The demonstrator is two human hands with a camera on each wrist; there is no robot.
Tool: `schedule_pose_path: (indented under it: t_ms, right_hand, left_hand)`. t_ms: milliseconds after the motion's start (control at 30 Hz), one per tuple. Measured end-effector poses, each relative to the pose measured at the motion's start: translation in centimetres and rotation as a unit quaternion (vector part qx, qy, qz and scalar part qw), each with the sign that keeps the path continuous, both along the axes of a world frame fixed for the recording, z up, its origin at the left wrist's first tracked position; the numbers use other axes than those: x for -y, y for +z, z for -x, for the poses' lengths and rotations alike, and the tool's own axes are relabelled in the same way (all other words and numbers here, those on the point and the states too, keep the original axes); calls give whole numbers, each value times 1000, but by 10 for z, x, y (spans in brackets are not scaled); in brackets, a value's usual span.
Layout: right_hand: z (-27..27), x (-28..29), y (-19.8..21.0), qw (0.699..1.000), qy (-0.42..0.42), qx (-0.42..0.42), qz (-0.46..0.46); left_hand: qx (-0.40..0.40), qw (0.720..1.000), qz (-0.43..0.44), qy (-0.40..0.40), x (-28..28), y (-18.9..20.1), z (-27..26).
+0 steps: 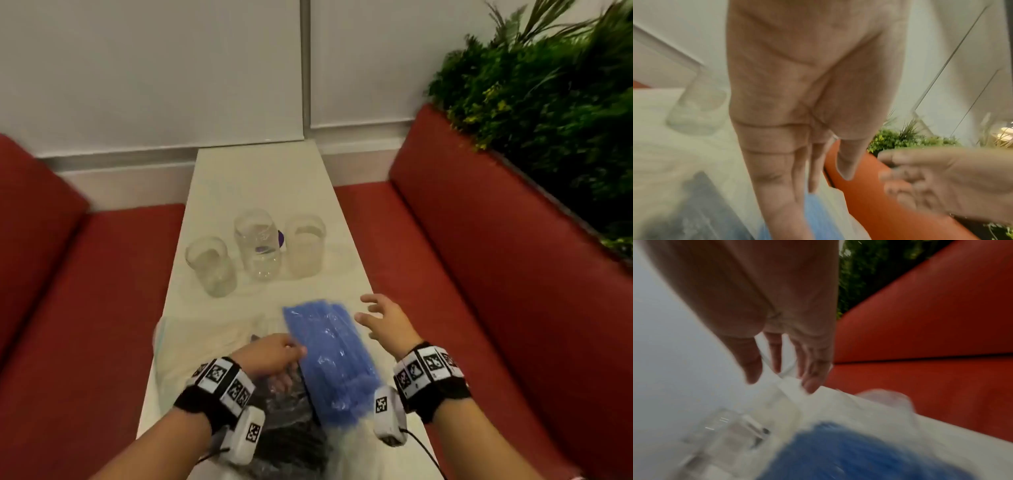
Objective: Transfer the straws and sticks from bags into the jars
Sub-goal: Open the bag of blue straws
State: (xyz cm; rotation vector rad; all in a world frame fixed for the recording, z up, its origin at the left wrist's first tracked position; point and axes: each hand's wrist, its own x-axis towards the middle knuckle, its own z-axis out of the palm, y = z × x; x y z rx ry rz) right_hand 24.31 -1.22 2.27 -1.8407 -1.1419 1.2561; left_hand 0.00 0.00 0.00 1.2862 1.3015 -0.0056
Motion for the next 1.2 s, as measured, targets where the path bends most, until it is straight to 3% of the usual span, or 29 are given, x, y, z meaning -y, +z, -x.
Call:
schedule_pose_path:
  t_ms: [67, 133, 300, 367, 533, 733, 933, 1067, 1200]
  right_hand:
    - [-10, 5, -24, 987, -76, 98, 107]
    - [-18, 16, -51, 971, -95, 117, 185]
    - [-14, 33, -92, 934, -127, -122, 309]
    - [-5, 33, -95, 928, -138, -197, 286]
    - [25, 5, -48, 965, -63, -230, 106]
    - [74, -12, 23, 956, 99, -275, 38]
    - [93, -16, 58, 940, 94, -329, -4]
    - [97, -21, 80, 948, 85, -306, -32]
    - [97, -27, 99, 930, 92, -355, -20]
  left_hand:
    - [-40, 997, -26, 57, -13, -13, -19]
    - [-66, 995, -33, 68, -19, -24, -33]
    - [-45, 990, 16, 131, -7, -48, -52]
    - [2, 984, 29, 174, -5, -48, -54]
    - [108, 970, 105, 189, -4, -18, -39]
    - [112, 973, -24, 200, -22, 36, 0]
    - [190, 950, -83, 233, -17, 81, 31]
    - [195, 958, -144, 156, -8, 93, 40]
    - [172, 967, -184, 42, -7, 101, 44]
